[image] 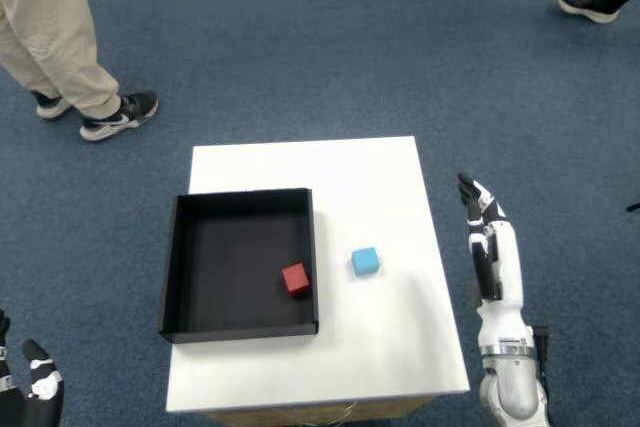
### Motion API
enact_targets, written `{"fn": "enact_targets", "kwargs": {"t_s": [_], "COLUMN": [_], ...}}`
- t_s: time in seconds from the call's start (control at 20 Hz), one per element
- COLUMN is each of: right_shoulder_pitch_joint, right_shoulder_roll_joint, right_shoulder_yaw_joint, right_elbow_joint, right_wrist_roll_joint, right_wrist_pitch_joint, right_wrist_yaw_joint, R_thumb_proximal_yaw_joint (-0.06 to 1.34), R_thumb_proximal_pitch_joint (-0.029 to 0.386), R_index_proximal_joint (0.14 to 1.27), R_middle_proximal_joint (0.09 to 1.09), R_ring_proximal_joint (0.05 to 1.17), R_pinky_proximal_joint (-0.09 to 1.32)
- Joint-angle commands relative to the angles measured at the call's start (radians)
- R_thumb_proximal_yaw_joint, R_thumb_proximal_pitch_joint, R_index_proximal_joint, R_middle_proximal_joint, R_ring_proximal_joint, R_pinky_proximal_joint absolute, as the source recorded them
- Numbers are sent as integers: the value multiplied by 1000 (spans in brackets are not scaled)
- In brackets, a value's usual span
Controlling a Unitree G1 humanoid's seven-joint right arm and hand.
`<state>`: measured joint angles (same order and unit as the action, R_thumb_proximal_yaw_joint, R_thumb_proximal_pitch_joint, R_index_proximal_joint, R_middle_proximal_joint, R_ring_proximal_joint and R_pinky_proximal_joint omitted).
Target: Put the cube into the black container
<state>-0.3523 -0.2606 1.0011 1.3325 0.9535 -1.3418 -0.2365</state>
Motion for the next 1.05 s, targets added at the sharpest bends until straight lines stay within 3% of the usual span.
{"fn": "enact_targets", "kwargs": {"t_s": [0.05, 1.05], "right_shoulder_pitch_joint": [-38, -27], "right_shoulder_roll_joint": [-9, 17], "right_shoulder_yaw_joint": [-23, -64], "right_elbow_joint": [-1, 21], "right_wrist_roll_joint": [23, 70], "right_wrist_pitch_joint": [-70, -95], "right_wrist_yaw_joint": [20, 112], "R_thumb_proximal_yaw_joint": [-15, -12], "R_thumb_proximal_pitch_joint": [190, 226], "R_index_proximal_joint": [300, 298], "R_middle_proximal_joint": [201, 205], "R_ring_proximal_joint": [193, 199], "R_pinky_proximal_joint": [-48, -38]}}
